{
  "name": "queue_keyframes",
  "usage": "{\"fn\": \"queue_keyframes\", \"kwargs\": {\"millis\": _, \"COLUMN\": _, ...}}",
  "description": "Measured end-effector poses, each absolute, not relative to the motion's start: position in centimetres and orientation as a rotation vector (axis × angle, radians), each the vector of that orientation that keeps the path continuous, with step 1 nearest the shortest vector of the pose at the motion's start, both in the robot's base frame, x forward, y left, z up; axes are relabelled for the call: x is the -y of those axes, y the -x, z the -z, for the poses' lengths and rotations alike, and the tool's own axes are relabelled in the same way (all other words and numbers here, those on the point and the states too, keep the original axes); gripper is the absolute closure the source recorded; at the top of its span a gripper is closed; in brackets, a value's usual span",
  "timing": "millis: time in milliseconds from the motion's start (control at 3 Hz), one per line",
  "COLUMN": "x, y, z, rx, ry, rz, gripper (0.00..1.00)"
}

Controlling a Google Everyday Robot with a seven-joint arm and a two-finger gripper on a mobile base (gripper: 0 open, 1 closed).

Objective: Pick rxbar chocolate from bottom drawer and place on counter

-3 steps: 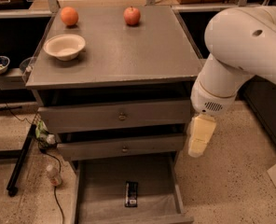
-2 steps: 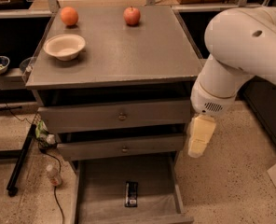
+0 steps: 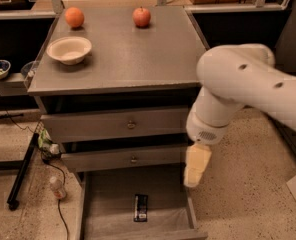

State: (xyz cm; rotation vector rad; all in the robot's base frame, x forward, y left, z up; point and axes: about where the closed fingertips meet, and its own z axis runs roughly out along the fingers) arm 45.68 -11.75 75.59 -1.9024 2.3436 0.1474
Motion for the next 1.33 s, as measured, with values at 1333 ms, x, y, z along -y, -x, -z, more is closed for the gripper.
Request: {"fn": "queue_keyframes", "kwargs": {"millis": 1333, "x": 5.7, "y": -45.7, "z": -64.6, "rx": -2.353, "ry": 1.933, "rz": -0.285, "gripper": 0.0}}
